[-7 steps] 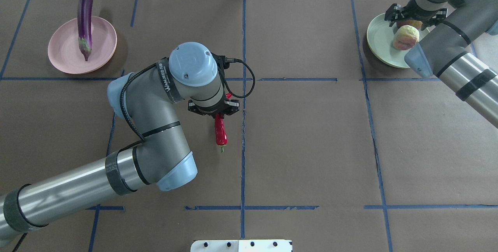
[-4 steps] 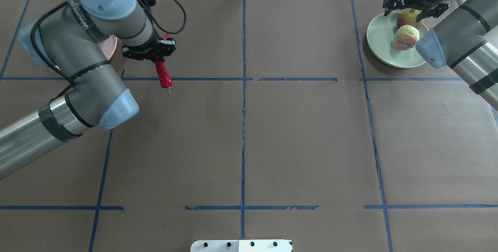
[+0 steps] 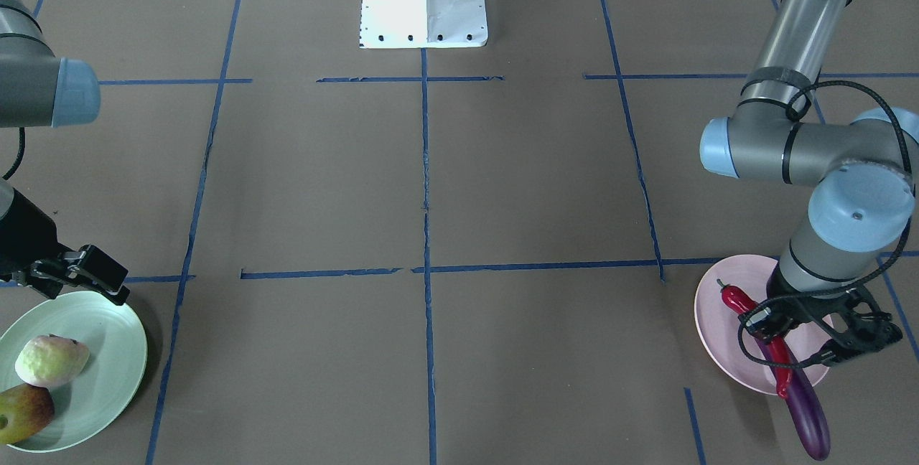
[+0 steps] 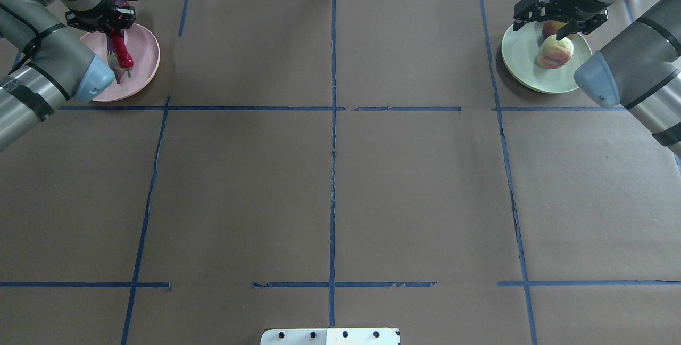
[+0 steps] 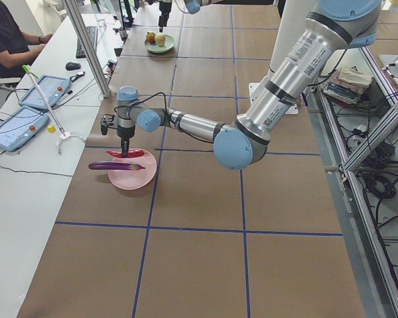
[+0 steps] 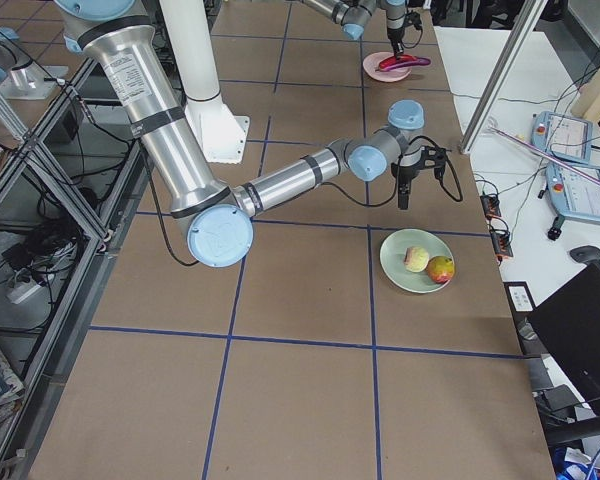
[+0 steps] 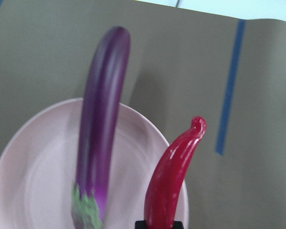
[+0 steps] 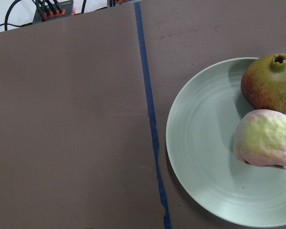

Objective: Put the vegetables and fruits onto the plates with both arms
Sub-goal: 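Carry the chili to the pink plate and release it with the left gripper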

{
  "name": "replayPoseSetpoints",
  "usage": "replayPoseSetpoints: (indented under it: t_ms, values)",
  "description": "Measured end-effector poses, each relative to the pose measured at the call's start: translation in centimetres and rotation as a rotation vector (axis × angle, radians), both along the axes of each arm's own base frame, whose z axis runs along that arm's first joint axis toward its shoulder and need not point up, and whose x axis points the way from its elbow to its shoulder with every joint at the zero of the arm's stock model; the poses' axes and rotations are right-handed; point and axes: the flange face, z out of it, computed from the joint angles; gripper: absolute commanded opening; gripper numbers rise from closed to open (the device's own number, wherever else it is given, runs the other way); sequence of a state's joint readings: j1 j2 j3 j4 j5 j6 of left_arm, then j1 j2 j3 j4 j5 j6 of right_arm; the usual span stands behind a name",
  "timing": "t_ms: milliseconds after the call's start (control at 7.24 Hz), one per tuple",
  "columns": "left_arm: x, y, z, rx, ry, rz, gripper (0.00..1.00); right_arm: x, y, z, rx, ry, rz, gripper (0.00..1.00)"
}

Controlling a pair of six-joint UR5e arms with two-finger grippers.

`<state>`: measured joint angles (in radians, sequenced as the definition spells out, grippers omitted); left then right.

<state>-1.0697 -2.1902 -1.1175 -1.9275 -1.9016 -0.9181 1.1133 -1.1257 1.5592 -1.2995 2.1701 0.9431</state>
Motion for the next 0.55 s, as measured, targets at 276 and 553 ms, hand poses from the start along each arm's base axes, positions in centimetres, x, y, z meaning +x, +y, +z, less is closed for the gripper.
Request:
replayPoseSetpoints:
  t_ms: [276,553]
  values:
    - [-0.3,-0.7,0.6,0.023,0.004,0.024,1.0,0.6,2.0,0.8,-0.003,-0.025,-0.024,1.0]
    - [-3.4,-1.0,-1.7,0.023,0.136,0.051,1.0,2.8,2.4,1.5,-0.007,-0.035,-0.012,1.0]
